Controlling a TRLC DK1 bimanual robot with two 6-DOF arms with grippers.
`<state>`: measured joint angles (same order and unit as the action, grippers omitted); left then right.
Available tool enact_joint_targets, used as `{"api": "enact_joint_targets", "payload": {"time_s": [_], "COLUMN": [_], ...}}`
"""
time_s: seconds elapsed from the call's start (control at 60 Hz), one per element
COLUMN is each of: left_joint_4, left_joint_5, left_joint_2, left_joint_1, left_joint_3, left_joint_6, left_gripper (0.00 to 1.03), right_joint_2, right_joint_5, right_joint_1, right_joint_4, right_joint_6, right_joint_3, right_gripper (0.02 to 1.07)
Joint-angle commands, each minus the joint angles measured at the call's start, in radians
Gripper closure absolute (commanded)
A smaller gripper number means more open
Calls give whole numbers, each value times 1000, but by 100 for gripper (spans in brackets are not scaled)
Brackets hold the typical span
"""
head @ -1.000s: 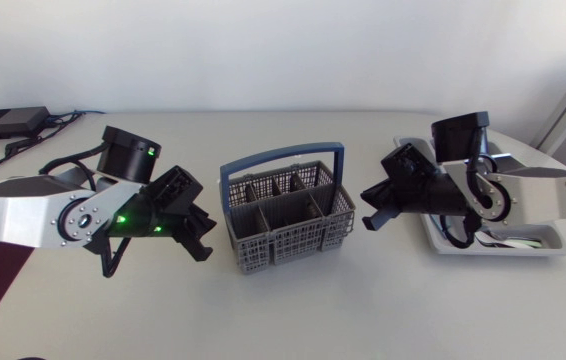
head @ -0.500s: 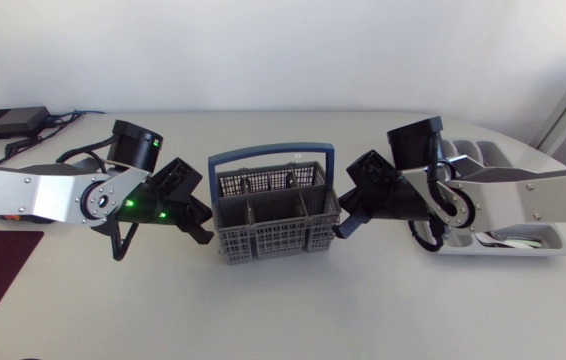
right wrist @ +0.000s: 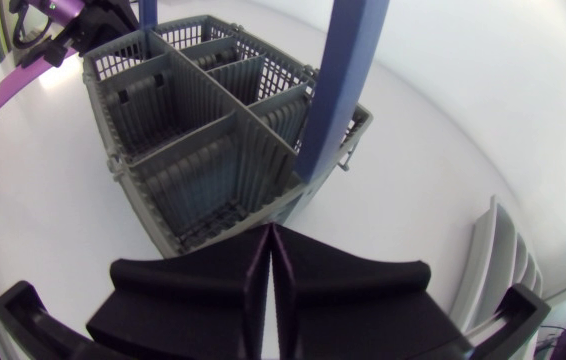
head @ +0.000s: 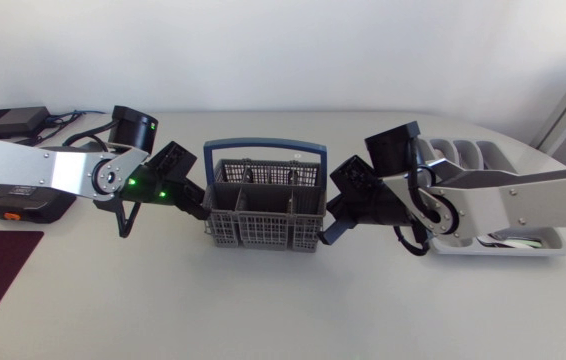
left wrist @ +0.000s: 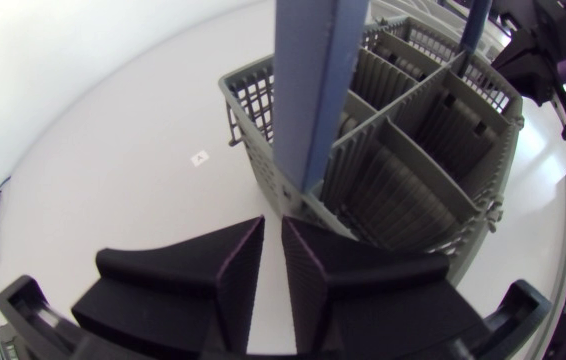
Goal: Unload the cutlery basket into the drawer organizer.
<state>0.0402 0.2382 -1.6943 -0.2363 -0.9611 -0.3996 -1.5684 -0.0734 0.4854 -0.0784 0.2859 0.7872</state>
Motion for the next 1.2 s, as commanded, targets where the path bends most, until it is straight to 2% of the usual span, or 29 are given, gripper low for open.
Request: {"api": "enact_joint_targets", "payload": {"time_s": [0.0,0.617,0.733,0.9,0.967,1.017,1.117,1.183], "left_joint_4": [-3,12,10,9,9,9,9,9], "left_joint_5": [42,42,42,42,42,42,46,53], "left_joint_2": [-31,-36,-36,-25,-2,10,41,65], "left_joint_1": [-12,-44,-37,14,48,60,94,114], "left_joint_3": [-42,-37,-30,-22,-7,4,32,48], "left_joint_6": [-5,1,-2,-5,-5,-5,-7,-7], "left_gripper": [85,85,84,84,84,82,74,64], "right_joint_2": [-35,-44,-47,-39,-19,-7,25,51], "right_joint_5": [-8,-2,0,37,38,38,55,55], "right_joint_1": [15,-45,-47,-65,-82,-93,-114,-131], "right_joint_4": [-12,-29,-38,-64,-64,-64,-64,-64], "right_joint_6": [-27,-21,-22,-19,-19,-19,-17,-14], "right_joint_3": [43,47,32,1,-16,-23,-42,-52], "right_gripper": [100,100,100,97,82,76,59,48]}}
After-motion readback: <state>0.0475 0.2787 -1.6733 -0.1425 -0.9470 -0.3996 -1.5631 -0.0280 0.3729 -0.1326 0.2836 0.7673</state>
